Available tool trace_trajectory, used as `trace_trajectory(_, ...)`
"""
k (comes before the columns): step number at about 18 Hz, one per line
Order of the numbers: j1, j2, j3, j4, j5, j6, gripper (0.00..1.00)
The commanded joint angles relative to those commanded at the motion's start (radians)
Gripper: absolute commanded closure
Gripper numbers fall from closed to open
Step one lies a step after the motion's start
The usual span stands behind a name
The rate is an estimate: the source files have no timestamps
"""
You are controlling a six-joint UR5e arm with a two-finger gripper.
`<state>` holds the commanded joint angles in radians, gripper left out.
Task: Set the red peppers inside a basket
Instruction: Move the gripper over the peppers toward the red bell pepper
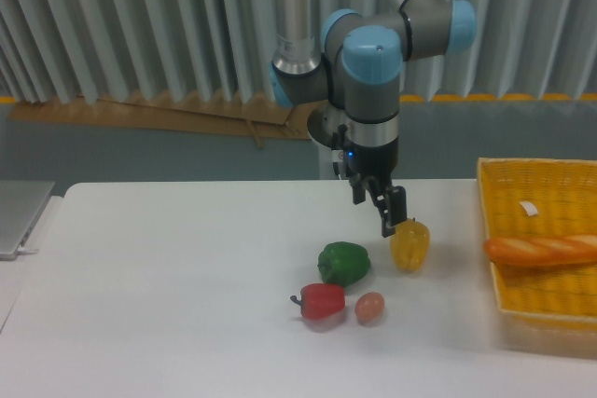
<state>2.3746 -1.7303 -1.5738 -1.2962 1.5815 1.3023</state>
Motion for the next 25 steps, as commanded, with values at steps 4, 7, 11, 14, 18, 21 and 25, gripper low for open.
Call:
trace_trajectory(4,-0.006,-0.023,0.002,0.018,0.058,0.002,0.0)
trace_trajectory(7,-0.015,-0.026,-0.002,0.025,0.074,-0.005,0.0)
trace_trajectory(11,-0.037,-0.037,-0.002,0.032,0.075,-0.035,0.0)
trace_trajectory(14,-0.038,-0.037,-0.003,0.032,0.077,-0.04,0.0)
trace_trajectory(18,-0.103,-0.072,-0.002,0.044,0.104,-0.158,0.0)
trace_trajectory(21,-0.172,-0.11,0.006,0.101,0.172,-0.285,0.0)
trace_trajectory(25,-0.175,-0.133,0.008,0.12,0.176,-0.299,0.0)
